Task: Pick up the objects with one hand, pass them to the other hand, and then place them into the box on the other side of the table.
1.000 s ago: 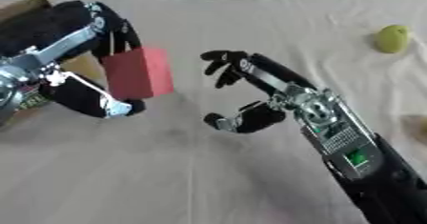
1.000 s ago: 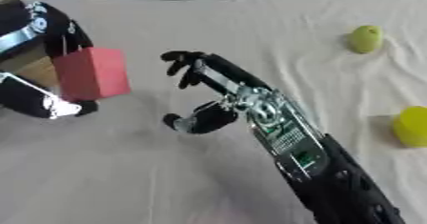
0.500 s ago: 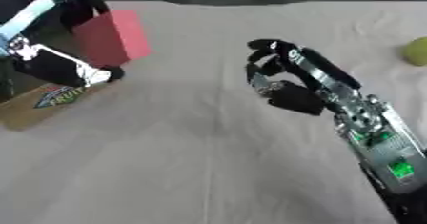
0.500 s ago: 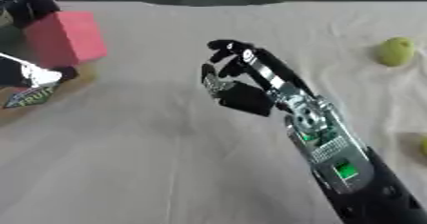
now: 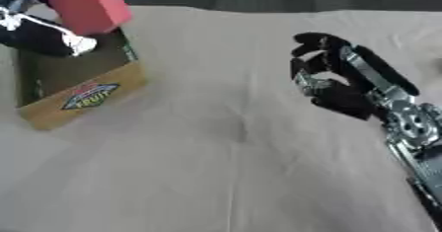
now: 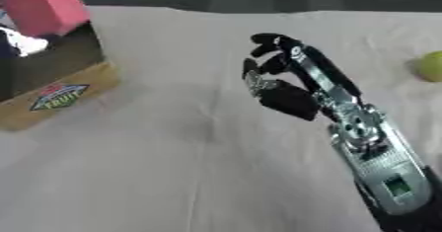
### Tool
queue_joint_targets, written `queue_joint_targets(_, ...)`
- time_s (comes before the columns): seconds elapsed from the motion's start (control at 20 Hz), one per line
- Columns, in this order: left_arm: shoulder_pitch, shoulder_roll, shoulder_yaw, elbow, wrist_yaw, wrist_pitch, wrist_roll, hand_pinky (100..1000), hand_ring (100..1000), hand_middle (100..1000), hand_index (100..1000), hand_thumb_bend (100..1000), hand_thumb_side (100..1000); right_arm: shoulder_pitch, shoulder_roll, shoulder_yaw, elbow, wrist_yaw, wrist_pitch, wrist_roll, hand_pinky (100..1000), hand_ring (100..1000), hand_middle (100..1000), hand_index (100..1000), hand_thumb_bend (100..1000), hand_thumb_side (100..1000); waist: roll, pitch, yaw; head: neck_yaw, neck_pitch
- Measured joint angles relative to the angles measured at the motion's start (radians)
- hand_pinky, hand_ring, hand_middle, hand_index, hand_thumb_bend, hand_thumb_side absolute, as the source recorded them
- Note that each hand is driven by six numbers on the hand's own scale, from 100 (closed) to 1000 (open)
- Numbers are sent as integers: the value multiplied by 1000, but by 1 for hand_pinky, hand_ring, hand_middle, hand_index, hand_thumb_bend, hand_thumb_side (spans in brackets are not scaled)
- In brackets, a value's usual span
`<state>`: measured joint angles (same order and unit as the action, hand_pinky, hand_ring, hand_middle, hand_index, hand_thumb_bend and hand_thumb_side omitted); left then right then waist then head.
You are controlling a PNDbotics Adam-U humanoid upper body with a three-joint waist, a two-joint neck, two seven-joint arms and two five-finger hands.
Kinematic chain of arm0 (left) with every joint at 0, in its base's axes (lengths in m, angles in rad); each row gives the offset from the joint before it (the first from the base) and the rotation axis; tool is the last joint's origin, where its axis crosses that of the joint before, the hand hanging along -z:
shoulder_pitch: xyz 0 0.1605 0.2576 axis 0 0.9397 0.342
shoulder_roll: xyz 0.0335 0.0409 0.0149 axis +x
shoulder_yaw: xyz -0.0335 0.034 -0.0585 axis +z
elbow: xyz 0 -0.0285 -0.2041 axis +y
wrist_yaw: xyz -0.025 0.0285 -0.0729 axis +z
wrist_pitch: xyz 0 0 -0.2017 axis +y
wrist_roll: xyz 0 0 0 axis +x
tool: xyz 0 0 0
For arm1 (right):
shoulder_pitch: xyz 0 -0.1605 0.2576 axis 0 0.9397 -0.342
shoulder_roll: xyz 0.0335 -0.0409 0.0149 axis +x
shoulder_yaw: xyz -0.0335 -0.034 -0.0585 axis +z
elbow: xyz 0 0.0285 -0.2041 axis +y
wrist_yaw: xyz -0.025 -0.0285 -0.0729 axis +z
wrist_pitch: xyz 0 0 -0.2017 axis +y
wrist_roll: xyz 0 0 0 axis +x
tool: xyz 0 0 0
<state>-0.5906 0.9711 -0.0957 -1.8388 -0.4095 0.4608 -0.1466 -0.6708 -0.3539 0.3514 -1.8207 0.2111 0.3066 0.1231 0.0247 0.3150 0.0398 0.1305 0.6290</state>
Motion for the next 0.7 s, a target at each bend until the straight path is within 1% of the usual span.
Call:
queue_joint_targets(0.2,-11,1,13,105,4,19,2,499,396,280,343,580,100,-7,-4,-6,-3,0,-2,-2,763,689,748,893,100,523,-1,0,-5,17,0)
queue_joint_targets(0.35,-29,0,14,192,3,18,1,502,398,283,348,565,100,-8,-9,-12,-3,-2,-4,-4,762,688,748,893,100,525,-4,0,-9,27,-6)
queue_joint_targets(0.5,-51,-9,14,280,3,0,0,509,406,291,360,545,100,-12,-12,-18,-4,-5,-6,-7,763,687,747,893,100,526,-7,0,-11,36,-8)
queue_joint_targets(0.7,-90,-36,11,390,3,-40,3,528,424,305,376,522,100,-15,-12,-22,-9,-6,-7,-11,762,686,747,893,100,528,-7,0,-15,44,-13)
